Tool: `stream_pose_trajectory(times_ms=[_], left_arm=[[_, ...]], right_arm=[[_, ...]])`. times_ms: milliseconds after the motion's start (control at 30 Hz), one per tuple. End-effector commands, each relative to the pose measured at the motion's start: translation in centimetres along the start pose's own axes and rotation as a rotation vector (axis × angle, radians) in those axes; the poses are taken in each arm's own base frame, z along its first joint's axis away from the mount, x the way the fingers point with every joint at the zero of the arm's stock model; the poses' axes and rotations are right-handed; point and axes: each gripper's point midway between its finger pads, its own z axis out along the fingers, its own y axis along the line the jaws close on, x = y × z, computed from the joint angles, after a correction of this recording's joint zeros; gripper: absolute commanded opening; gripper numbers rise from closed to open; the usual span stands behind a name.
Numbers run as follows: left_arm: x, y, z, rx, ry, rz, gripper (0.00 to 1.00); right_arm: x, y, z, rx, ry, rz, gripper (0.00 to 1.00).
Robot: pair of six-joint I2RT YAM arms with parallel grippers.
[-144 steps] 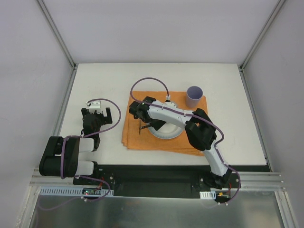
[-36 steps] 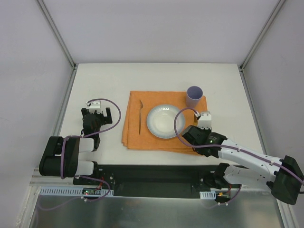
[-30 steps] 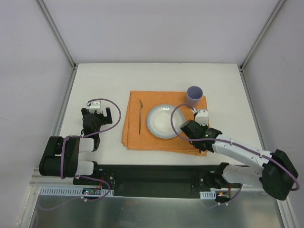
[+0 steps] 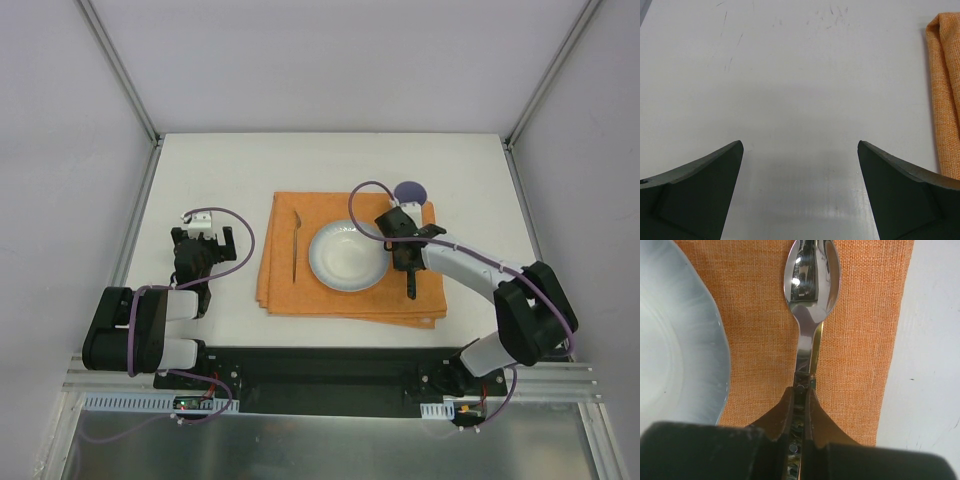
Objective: Set the dinner table for one person
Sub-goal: Place the spoon on the napkin.
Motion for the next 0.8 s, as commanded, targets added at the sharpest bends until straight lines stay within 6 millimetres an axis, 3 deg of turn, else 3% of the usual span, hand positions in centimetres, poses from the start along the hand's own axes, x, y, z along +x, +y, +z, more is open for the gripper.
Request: stream_pose_trajectory(times_ms=[0,467,600,767], left_arm=[[-2.3,-0.3,0.3,0.017,-0.076,-0.021,0.99],[-2.3,-0.3,0.3,0.017,-0.077,-0.021,0.99],[-2.3,-0.3,0.3,0.017,-0.077,-0.021,0.99],[-2.2,-0.3,0.3,0.017,-0.076,-0.021,0.99]], right_arm=[[-1.9,0.5,0.1,-0.01,-0.025,0.004,0.01],[-2.0,-0.1,1.7,-0.005,0.024,0.015,0.03],[-1.8,-0.4,1.6,0.006,0.044,0.004,0.32],[-1.8,-1.3,0.6,0.024,0.04,0.02,0.51]])
